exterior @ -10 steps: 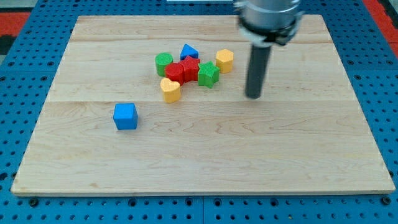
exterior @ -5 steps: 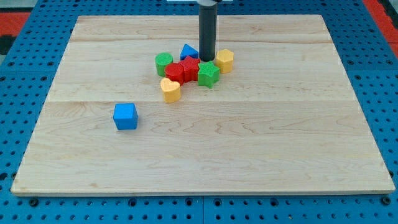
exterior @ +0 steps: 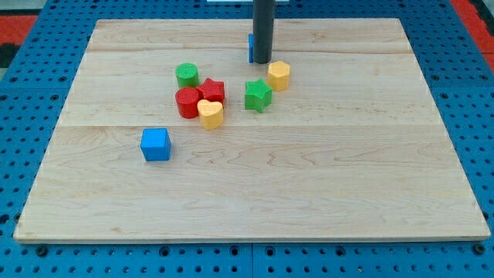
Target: Move the blue triangle above the blue cube
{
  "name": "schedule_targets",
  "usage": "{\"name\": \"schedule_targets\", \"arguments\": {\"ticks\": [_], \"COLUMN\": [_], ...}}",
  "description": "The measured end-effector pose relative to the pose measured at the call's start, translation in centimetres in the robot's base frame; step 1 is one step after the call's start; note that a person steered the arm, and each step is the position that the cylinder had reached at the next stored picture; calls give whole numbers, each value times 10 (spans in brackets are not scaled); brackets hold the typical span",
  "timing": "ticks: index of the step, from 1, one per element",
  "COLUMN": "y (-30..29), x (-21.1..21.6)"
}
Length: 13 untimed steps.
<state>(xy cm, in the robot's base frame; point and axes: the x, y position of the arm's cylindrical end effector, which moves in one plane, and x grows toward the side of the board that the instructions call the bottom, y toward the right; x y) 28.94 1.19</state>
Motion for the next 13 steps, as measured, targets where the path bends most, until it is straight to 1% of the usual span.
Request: {"name": "schedule_targets", "arguments": {"ticks": [1,2,3,4,5,6,7,8,9,10,11,12,13], "y": [10,36,54,24,-58,-125,-164,-166,-148,-132,-199,-211,-223], "x": [-14,-41,-47,-53,-53,-53,-63,-35,-34,-21,14,19,11]}}
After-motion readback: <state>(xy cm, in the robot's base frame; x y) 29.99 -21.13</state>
